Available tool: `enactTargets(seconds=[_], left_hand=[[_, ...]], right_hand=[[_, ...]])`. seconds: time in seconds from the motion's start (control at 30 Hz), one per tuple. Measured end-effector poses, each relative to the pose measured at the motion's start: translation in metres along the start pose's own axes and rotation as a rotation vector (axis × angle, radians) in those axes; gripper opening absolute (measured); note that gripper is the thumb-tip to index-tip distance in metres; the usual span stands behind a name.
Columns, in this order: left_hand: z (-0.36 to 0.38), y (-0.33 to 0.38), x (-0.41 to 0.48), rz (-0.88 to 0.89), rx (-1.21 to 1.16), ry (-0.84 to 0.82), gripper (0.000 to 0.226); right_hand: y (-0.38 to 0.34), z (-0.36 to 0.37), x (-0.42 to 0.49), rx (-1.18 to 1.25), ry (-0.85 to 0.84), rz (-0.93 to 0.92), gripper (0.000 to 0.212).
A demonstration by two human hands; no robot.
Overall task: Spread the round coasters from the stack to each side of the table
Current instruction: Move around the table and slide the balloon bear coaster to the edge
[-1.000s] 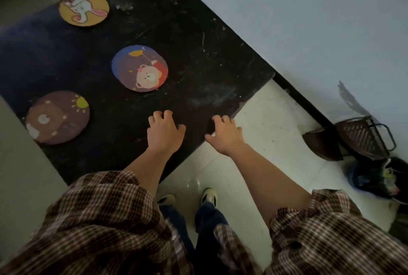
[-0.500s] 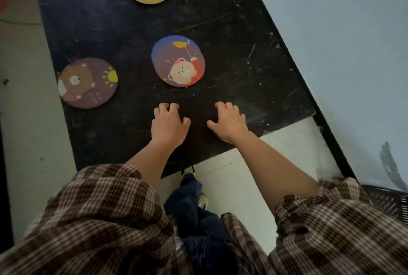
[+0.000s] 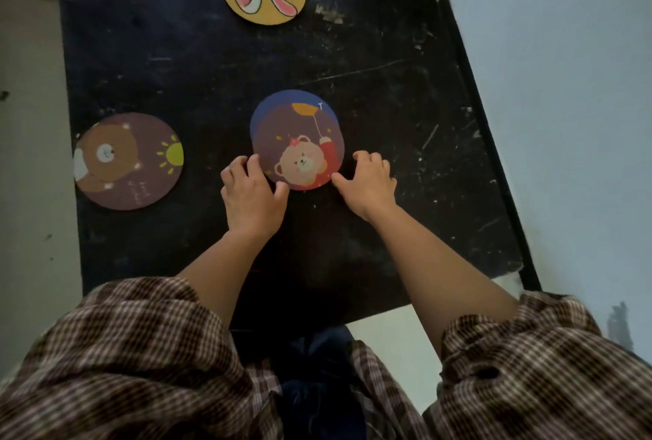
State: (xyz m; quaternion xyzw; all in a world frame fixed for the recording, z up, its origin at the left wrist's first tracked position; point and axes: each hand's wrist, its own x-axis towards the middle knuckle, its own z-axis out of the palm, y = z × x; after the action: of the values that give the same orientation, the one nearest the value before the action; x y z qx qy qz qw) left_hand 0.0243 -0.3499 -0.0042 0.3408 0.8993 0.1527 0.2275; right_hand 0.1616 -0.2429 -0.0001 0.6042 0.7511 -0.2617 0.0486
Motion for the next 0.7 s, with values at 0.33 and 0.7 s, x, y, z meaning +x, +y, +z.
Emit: enactTargets(seconds=[0.33, 0.7], left_hand=[[0.015, 0.009, 0.01, -0.117, 0.0, -0.037, 0.067], [0.019, 0.02, 0.013, -0.305, -0.444, 0.125, 0.052]], right_hand=[[-0.014, 0.001, 0.029, 0.103, -0.019, -0.004, 0.047], [-0.016, -0.012, 0.039, 0.657, -0.118, 0.155, 0.028]])
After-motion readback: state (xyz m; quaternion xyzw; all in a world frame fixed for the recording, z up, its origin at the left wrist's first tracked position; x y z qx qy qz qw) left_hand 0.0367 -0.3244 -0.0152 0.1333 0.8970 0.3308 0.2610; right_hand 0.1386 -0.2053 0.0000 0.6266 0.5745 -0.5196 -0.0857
